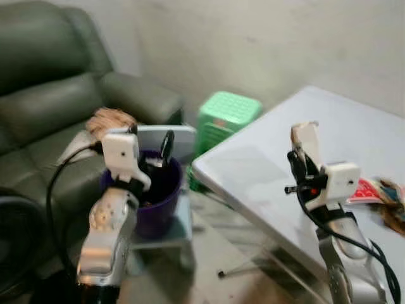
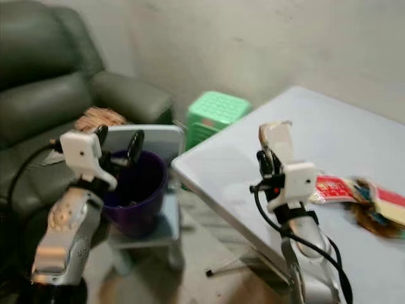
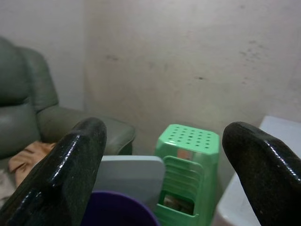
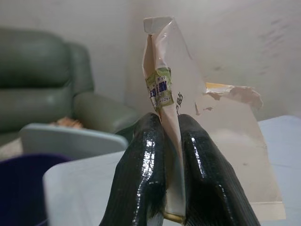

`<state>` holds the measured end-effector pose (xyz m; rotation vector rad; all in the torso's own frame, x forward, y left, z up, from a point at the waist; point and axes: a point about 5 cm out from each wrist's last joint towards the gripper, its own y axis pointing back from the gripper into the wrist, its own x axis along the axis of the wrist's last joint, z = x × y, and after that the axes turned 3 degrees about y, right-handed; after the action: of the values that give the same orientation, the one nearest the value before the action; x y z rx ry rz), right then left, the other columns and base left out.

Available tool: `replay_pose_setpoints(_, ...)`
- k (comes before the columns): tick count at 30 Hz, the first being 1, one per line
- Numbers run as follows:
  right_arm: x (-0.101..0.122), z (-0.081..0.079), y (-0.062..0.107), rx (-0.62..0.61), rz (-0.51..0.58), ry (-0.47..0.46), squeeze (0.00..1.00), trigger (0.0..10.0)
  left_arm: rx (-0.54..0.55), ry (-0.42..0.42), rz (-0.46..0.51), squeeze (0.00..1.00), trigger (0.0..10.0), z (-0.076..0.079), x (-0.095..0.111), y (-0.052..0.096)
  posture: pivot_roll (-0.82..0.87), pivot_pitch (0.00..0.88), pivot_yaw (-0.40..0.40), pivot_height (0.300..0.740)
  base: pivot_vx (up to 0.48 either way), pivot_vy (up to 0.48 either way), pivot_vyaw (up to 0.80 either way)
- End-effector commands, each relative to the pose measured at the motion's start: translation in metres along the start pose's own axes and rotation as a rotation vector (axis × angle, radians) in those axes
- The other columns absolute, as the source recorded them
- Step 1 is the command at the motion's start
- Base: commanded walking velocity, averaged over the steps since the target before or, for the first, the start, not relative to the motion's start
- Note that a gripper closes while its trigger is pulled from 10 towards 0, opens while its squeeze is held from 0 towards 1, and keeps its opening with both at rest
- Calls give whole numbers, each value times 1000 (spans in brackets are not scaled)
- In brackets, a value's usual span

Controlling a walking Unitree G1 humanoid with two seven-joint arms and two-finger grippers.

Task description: Picking trash to rubbish bin

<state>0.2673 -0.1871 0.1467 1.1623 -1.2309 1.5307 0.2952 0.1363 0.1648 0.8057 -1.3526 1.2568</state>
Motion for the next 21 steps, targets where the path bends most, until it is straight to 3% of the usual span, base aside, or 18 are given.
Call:
replay_pose_setpoints(1,3,-2,-2,12,12,0,0,10000,21,-2,-6,0,10000,-5,1,0,26,31,-43,740,0,315,800)
replay_pose_setpoints(4,3,-1,-2,16,9,1,0,10000,39,-33,-7,0,10000,-6,1,0,26,35,-45,740,0,0,800)
replay_pose_setpoints(17,3,3,-2,24,-1,8,0,10000,49,-26,-41,0,10000,-4,-3,2,26,45,-52,740,0,0,800)
replay_pose_setpoints(21,3,5,-3,25,-4,-25,0,10000,3,-36,-52,0,10000,6,-7,6,28,50,-57,740,0,0,377)
